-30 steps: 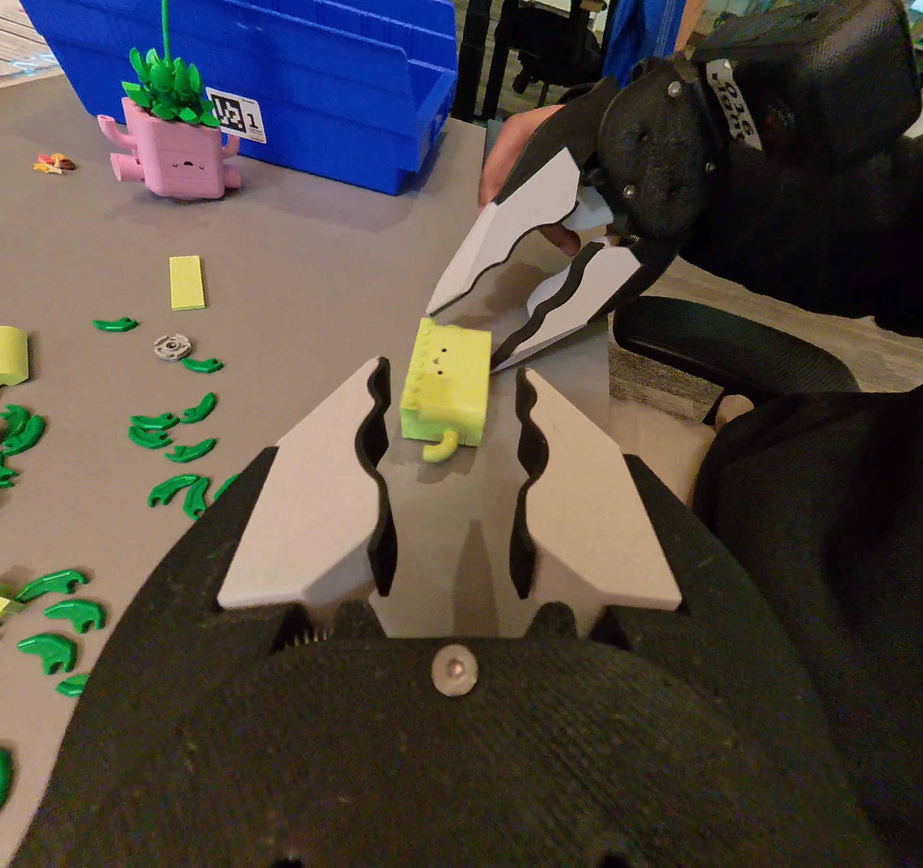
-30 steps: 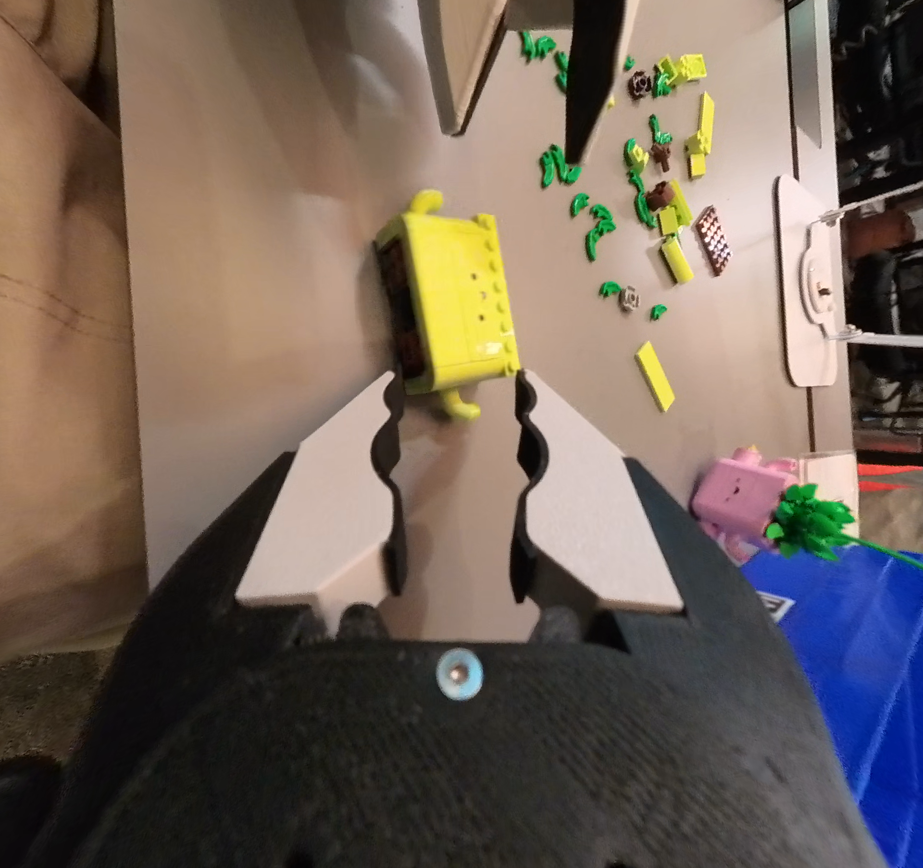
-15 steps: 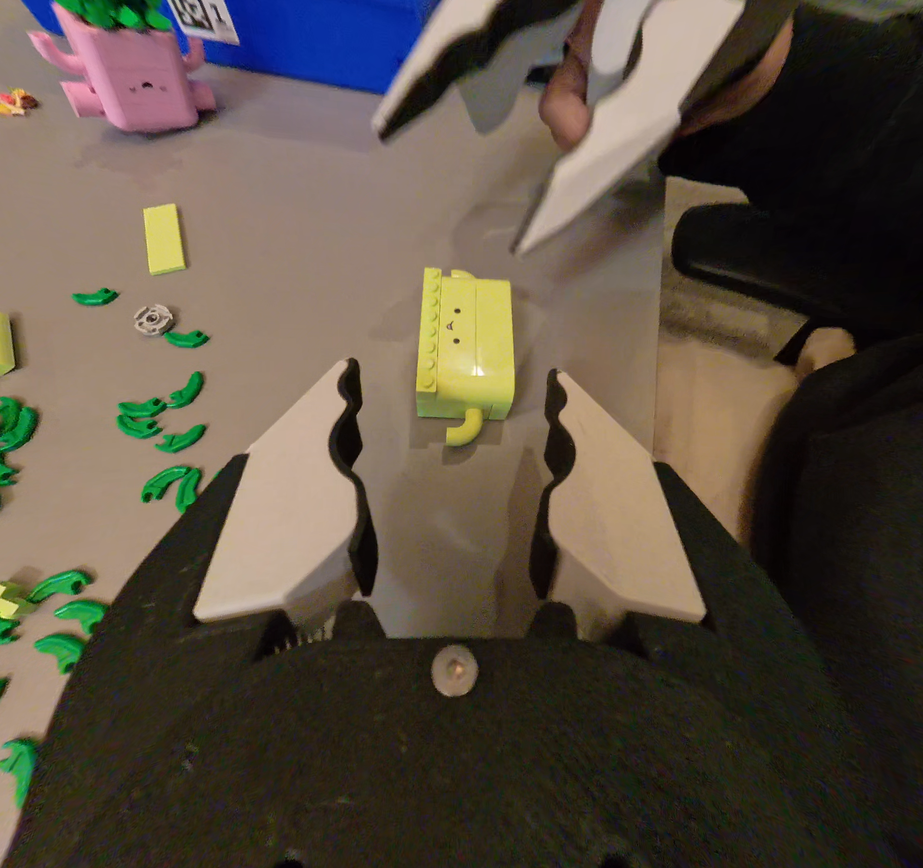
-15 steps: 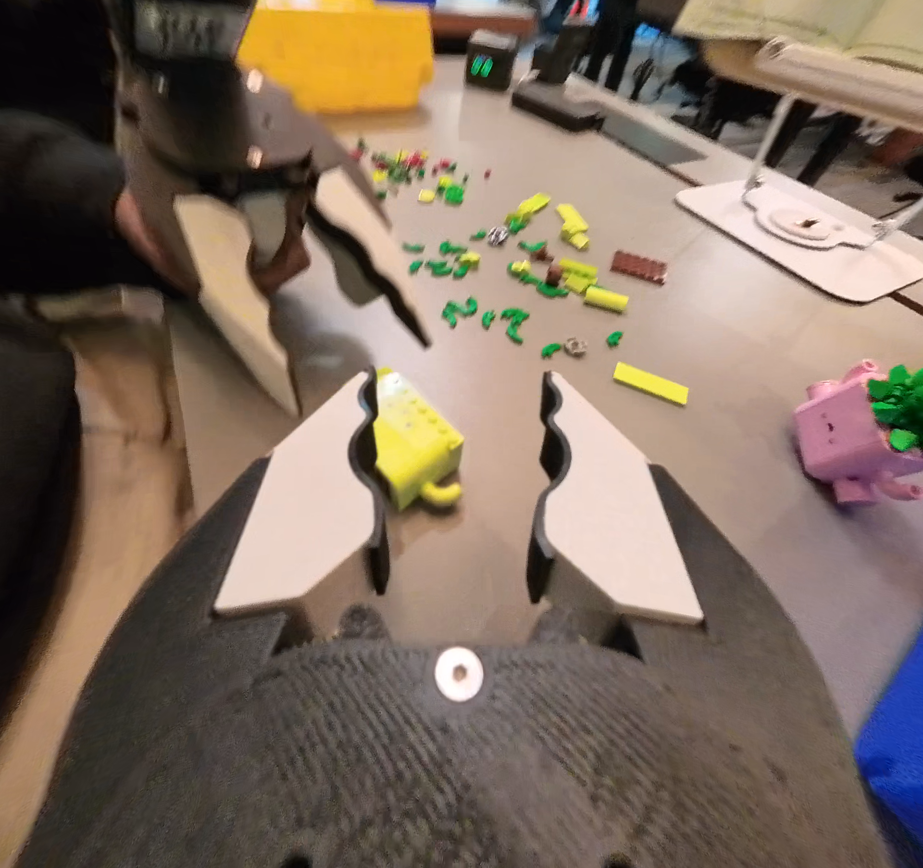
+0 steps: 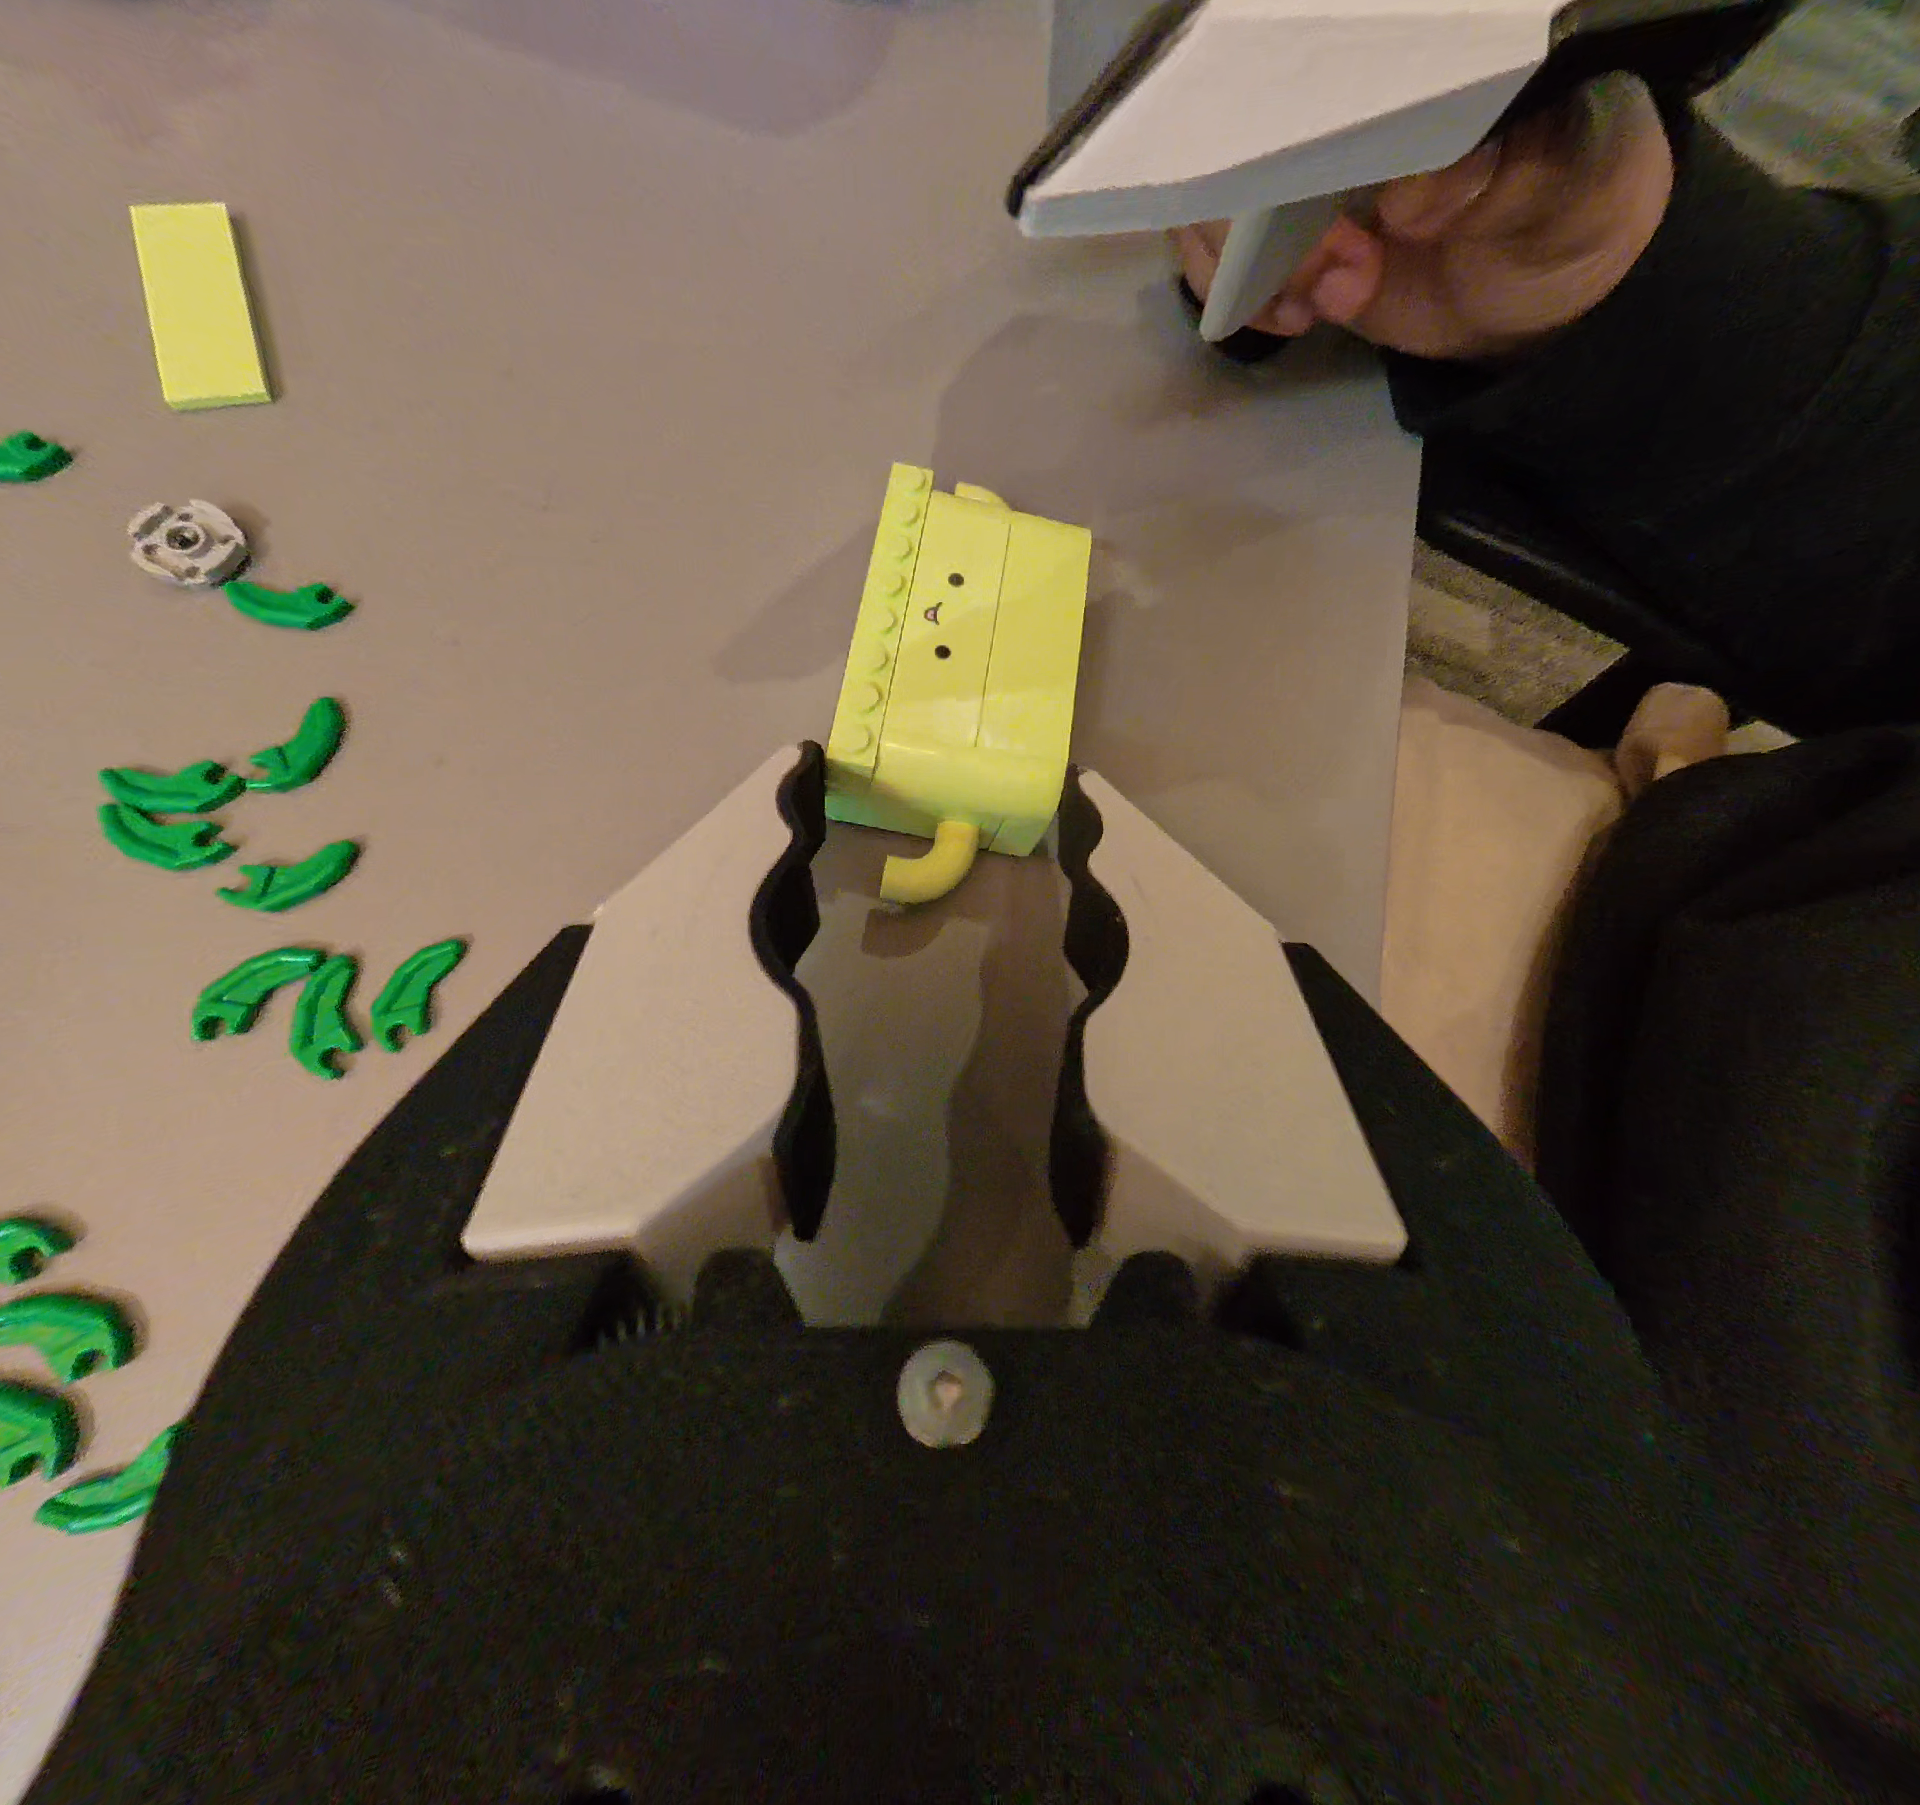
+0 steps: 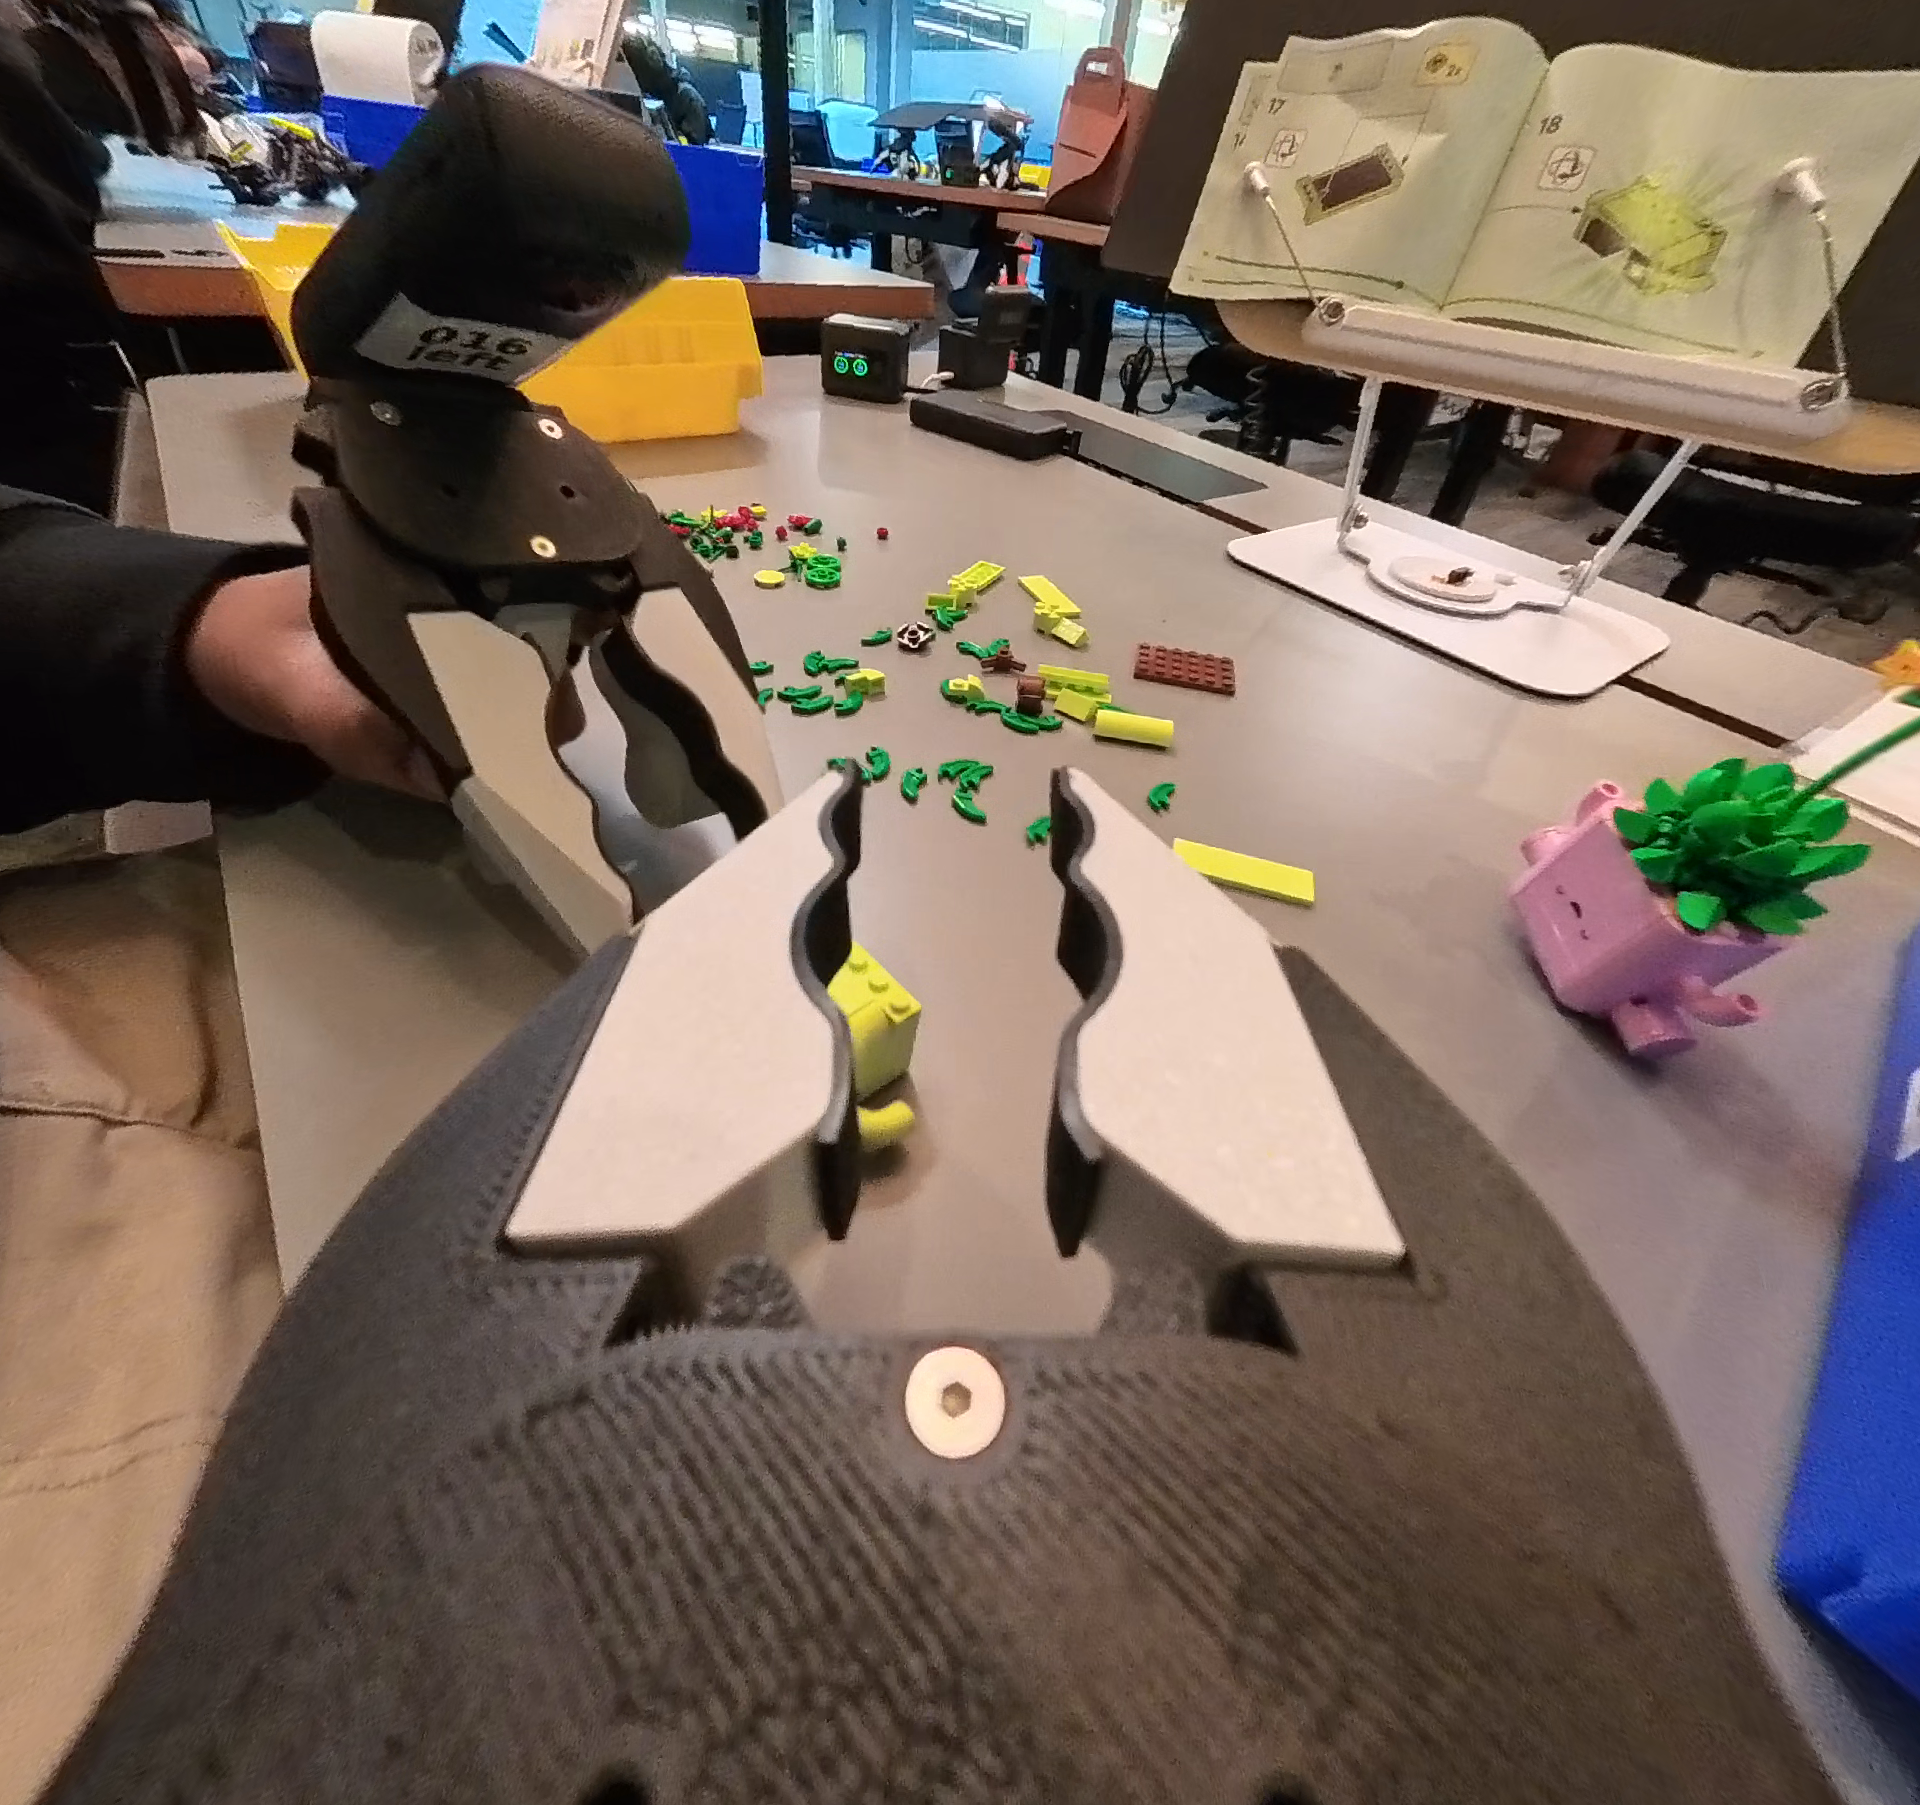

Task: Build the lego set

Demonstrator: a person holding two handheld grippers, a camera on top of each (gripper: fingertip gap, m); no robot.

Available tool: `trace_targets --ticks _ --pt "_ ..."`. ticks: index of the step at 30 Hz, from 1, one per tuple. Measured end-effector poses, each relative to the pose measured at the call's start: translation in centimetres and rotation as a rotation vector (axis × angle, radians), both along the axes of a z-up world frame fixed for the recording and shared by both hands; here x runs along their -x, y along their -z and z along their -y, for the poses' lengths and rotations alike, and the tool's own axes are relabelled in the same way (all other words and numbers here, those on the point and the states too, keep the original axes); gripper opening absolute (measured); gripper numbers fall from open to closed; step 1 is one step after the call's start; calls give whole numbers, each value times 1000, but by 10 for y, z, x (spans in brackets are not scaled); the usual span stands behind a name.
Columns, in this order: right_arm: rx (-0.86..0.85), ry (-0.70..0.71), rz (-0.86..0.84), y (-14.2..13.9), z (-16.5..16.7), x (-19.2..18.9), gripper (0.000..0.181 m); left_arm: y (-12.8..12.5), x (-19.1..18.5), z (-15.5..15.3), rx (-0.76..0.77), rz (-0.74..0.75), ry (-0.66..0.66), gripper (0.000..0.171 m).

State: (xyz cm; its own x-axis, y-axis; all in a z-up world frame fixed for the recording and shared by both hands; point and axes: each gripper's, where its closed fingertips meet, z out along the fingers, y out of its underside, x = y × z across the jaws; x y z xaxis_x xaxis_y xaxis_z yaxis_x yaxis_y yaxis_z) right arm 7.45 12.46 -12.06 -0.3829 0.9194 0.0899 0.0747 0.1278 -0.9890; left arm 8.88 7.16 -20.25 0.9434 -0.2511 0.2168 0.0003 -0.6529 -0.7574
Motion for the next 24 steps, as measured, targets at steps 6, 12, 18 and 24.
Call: trace_targets --ticks 6,12,18,24 --pt "60 -14 -12 -5 -4 -2 32 -9 3 0 -63 -5 -18 49" --pt "23 59 -63 -17 -9 10 30 -35 17 0 -213 32 -60 59" --pt "-117 109 -181 -108 -12 83 36 -91 158 -22 -197 -223 -430 64" --pt "-33 242 -106 -151 -67 201 54 -149 329 -23 -276 -327 -870 66"
